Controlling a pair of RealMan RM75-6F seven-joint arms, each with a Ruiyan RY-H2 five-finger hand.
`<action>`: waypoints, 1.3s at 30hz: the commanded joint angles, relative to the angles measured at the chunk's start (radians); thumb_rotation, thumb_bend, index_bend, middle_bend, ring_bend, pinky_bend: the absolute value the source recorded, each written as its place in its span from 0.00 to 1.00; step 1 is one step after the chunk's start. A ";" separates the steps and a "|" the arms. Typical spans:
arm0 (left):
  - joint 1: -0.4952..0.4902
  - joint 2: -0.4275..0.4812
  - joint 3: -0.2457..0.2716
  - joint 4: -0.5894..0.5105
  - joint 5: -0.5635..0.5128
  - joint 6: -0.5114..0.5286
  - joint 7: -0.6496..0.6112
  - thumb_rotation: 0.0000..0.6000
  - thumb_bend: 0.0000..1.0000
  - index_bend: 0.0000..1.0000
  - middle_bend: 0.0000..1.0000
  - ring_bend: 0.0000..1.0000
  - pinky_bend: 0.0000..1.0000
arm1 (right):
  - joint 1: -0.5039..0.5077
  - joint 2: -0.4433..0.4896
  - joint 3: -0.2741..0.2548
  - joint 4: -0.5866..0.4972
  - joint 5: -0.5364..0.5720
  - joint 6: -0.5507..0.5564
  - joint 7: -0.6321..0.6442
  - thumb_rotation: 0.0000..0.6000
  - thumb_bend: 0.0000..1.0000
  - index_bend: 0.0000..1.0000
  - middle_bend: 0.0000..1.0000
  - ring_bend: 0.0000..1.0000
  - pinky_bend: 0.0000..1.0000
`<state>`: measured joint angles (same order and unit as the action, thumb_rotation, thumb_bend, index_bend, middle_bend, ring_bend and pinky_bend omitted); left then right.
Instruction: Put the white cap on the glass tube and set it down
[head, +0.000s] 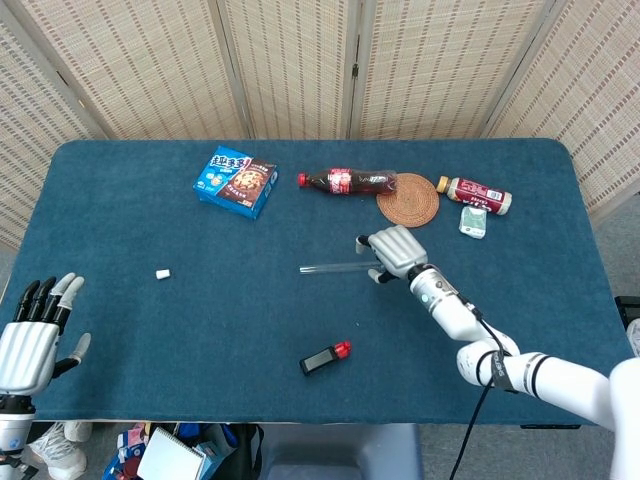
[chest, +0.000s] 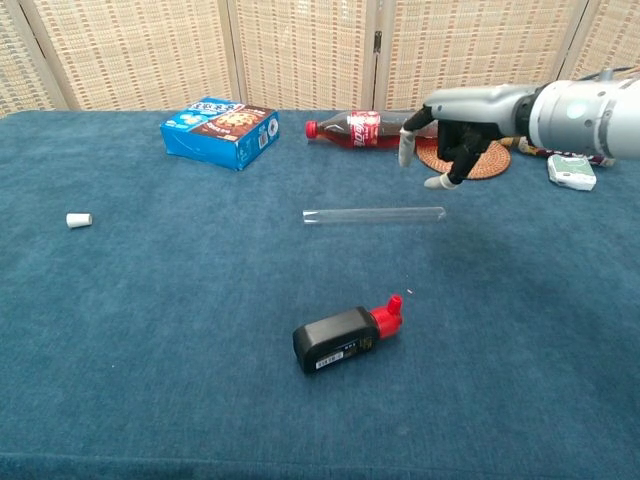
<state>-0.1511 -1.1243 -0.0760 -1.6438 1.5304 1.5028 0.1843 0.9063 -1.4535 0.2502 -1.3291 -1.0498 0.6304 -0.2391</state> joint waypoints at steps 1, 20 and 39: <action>0.000 0.000 0.001 0.002 -0.001 -0.002 -0.003 1.00 0.34 0.05 0.00 0.05 0.03 | 0.029 -0.039 -0.012 0.046 0.029 -0.025 -0.010 1.00 0.29 0.38 1.00 1.00 1.00; 0.001 -0.011 0.008 0.034 -0.008 -0.008 -0.027 1.00 0.34 0.05 0.00 0.05 0.03 | 0.162 -0.221 -0.034 0.288 0.123 -0.119 -0.021 1.00 0.29 0.39 1.00 1.00 1.00; -0.001 -0.021 0.010 0.054 -0.014 -0.016 -0.036 1.00 0.34 0.04 0.00 0.05 0.03 | 0.211 -0.291 -0.050 0.415 0.149 -0.170 0.008 1.00 0.30 0.44 1.00 1.00 1.00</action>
<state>-0.1524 -1.1459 -0.0663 -1.5893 1.5158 1.4866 0.1487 1.1166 -1.7439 0.2000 -0.9157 -0.9001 0.4609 -0.2322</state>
